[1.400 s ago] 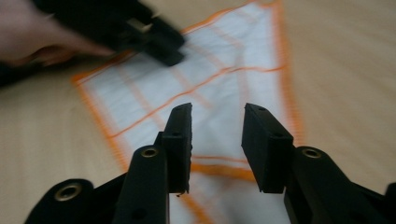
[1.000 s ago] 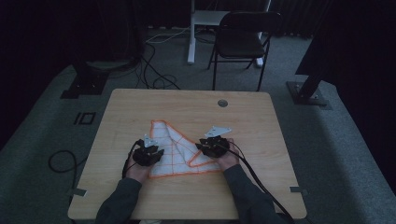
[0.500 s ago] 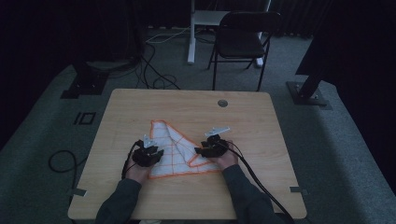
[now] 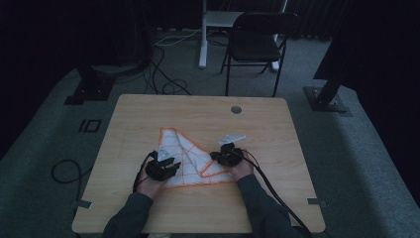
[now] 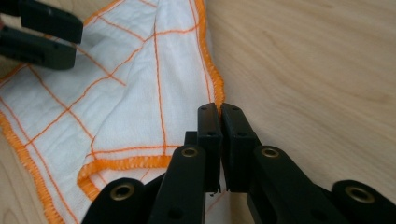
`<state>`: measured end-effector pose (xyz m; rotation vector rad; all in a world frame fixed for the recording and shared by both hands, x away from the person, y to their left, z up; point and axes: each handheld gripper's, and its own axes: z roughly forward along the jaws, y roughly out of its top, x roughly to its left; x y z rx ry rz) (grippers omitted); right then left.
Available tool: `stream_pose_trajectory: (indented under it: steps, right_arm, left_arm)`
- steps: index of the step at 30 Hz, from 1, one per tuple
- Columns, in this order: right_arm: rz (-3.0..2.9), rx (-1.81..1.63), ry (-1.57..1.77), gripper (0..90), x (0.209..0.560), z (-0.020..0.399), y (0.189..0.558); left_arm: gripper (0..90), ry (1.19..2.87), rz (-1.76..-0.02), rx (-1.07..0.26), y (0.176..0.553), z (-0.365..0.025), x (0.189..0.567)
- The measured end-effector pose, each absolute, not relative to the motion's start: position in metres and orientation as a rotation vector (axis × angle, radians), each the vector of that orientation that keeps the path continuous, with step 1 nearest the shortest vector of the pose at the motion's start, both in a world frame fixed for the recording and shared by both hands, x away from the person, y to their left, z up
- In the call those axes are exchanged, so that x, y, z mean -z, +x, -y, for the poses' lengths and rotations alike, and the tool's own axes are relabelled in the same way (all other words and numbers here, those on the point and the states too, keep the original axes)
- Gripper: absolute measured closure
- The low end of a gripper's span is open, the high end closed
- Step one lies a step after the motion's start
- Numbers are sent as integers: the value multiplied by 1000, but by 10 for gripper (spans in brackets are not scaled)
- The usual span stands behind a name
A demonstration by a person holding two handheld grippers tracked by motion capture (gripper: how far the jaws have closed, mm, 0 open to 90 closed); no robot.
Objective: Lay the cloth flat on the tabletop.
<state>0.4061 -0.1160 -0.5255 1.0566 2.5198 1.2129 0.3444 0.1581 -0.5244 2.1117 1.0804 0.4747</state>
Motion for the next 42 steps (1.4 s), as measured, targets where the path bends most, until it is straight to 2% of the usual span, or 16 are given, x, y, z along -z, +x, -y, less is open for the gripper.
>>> stream_pose_trajectory:
  steps: [17, 34, 35, 36, 37, 40, 42]
  right_arm:
    - [-2422, -1127, 1094, 885, 514, 141, 425]
    - [-2319, -959, 1119, 884, 499, 171, 455]
    - [-2317, -952, 1126, 877, 499, 172, 456]
    - [-2308, -938, 1138, 821, 499, 174, 457]
    - [-2308, -938, 1138, 821, 499, 174, 457]
    - [-2272, -930, 1174, 692, 497, 177, 454]
    - [-2278, -956, 1168, 667, 494, 175, 448]
  left_arm:
    - [654, 2161, -1035, -420, 332, -142, 536]
    - [658, 2178, -969, -366, 321, -148, 538]
    - [658, 2182, -960, -363, 321, -148, 538]
    - [657, 2181, -959, -361, 320, -147, 538]
    - [657, 2181, -959, -361, 320, -147, 538]
    - [654, 2187, -945, -357, 319, -144, 538]
    - [653, 2188, -941, -357, 318, -142, 538]
